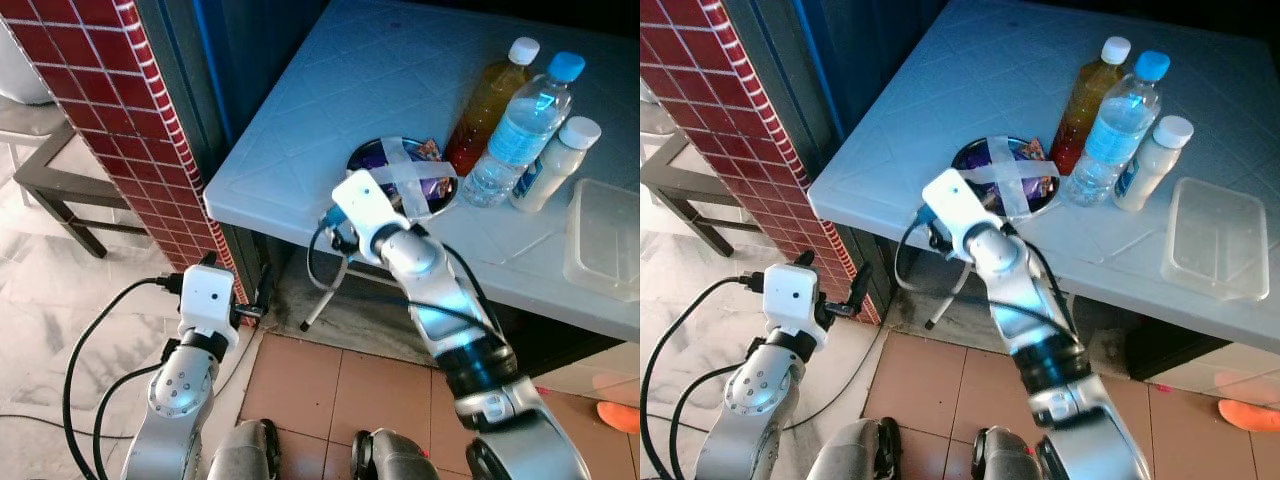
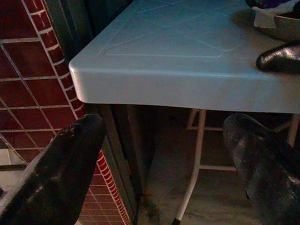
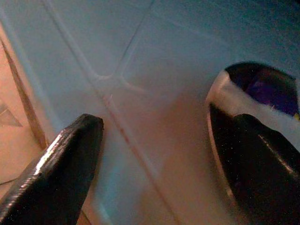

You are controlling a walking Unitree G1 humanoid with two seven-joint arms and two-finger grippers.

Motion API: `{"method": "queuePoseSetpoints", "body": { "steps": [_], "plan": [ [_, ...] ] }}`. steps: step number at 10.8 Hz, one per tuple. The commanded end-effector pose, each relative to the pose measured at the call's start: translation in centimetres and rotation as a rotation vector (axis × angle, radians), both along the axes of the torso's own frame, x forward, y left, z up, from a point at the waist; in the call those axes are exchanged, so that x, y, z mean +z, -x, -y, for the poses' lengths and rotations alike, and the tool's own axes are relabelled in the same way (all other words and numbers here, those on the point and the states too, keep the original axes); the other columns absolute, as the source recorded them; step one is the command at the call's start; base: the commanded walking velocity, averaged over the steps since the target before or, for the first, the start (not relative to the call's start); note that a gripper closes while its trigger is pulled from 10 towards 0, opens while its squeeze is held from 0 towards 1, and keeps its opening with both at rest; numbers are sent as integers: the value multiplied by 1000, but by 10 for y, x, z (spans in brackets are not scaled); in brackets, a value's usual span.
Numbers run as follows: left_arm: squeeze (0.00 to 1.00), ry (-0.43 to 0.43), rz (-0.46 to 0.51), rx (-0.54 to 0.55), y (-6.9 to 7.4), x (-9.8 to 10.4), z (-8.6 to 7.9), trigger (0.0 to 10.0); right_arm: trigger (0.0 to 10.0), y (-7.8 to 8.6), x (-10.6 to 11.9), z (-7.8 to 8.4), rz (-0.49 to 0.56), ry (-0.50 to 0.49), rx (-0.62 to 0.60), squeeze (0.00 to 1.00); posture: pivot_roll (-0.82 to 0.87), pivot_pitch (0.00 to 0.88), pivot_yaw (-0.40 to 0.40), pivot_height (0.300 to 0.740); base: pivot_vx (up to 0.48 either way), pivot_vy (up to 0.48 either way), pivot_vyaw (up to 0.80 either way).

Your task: Restocking fridge

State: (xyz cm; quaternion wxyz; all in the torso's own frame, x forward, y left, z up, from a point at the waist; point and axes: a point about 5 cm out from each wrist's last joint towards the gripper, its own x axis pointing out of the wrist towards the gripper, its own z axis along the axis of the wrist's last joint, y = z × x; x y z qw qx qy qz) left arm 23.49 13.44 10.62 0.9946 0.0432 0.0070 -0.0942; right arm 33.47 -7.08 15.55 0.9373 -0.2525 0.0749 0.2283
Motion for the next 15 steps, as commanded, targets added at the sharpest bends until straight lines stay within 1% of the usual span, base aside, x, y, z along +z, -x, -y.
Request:
{"method": "queuePoseSetpoints", "body": {
  "steps": [1, 2, 3, 5, 7, 8, 9, 10, 12, 14, 15],
  "plan": [
    [0, -9, -32, -2, 2, -6, -1, 10000, 10000, 2, -1, 3, -4, 10, -14, 0, 27, 124, 8, 740, 0, 0, 0],
    [0, -10, -34, -1, 1, -6, -1, 10000, 10000, -1, -1, 9, -29, -15, -61, 0, 28, 122, 8, 740, 0, 0, 0],
    [0, -13, -34, -2, 1, -7, -1, 10000, 10000, -4, 2, 13, -43, -32, -80, 0, 27, 119, 10, 740, 0, 0, 0],
    [0, -16, -35, -5, 0, -7, -1, 10000, 10000, -11, 0, 21, -86, -55, -101, 0, 29, 116, 9, 740, 0, 0, 0],
    [0, -26, -40, -8, 0, -9, -2, 10000, 10000, -23, 8, 33, -180, -161, -148, 0, 25, 109, 5, 740, 0, 0, 0],
    [0, -28, -42, -9, -1, -9, -2, 10000, 10000, -26, 9, 36, -207, -184, -149, 0, 23, 106, 3, 740, 0, 0, 0],
    [0, -33, -46, -12, -1, -10, -1, 10000, 10000, -28, 7, 41, -267, -206, -147, 0, 21, 104, 1, 740, 0, 0, 0],
    [0, -34, -48, -12, -1, -10, -1, 10000, 0, -30, 7, 45, -284, -214, -150, 0, 21, 104, 1, 740, 0, 0, 0],
    [0, -40, -56, -9, 0, -12, -2, 10000, 0, -30, 2, 47, -308, -197, -135, 0, 22, 106, -2, 740, 0, 0, 0],
    [0, -42, -59, -8, 1, -12, -2, 10000, 0, -24, -4, 43, -346, -187, -96, 0, 25, 111, -2, 740, 0, 0, 0],
    [0, -42, -62, -12, 1, -13, -2, 10000, 0, -22, -7, 45, -358, -164, -82, 0, 22, 112, -1, 740, 0, 0, 0]
  ]
}}
